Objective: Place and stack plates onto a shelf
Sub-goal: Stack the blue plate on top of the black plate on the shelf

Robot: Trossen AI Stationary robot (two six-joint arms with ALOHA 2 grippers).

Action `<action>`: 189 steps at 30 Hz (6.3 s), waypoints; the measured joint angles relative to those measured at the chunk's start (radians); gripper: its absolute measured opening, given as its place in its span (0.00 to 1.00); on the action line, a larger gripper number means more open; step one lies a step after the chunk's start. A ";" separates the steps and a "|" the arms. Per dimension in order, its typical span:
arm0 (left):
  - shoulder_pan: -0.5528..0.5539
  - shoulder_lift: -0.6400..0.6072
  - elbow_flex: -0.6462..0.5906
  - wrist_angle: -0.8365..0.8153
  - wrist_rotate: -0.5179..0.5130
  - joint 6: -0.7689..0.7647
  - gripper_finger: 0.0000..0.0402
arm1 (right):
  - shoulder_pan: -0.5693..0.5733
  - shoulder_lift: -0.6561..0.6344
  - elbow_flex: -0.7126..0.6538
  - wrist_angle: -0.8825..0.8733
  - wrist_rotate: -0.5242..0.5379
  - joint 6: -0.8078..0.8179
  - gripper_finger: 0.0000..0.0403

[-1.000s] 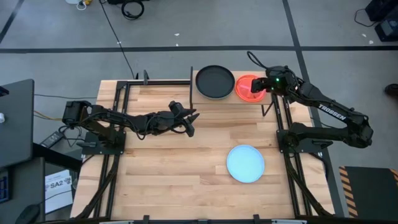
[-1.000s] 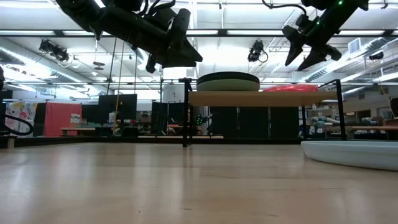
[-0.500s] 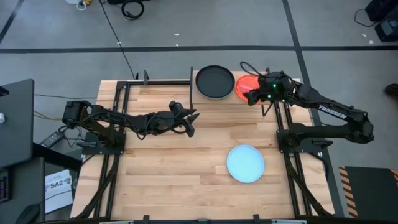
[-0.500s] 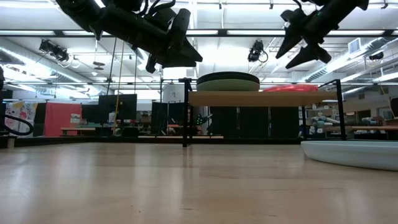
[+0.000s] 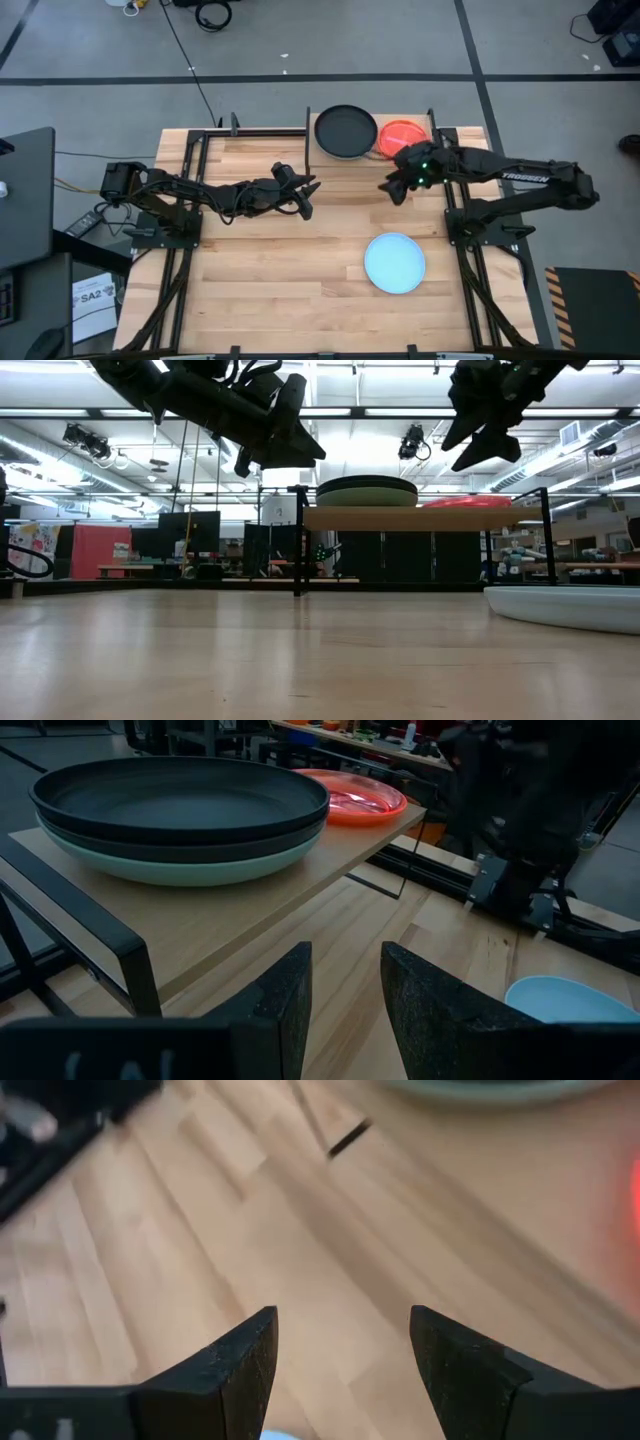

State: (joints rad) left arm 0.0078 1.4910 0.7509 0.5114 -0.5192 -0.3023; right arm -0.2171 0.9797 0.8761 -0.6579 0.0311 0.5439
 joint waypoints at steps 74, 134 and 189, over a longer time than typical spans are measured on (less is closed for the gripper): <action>0.000 0.000 0.000 -0.010 0.000 -0.001 0.32 | 0.313 0.591 -0.092 0.062 -0.053 -0.319 0.45; -0.002 -0.882 -0.086 -0.867 0.131 0.364 0.26 | 0.310 0.593 -0.129 0.468 -0.163 -0.040 0.05; 0.002 -1.490 -0.742 -0.412 0.207 0.428 0.26 | -0.172 0.590 0.762 -0.179 -0.049 -0.334 0.05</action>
State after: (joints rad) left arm 0.0093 0.0011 0.0090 0.0995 -0.3125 0.1256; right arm -0.3887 1.5696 1.6379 -0.8371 -0.0181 0.2096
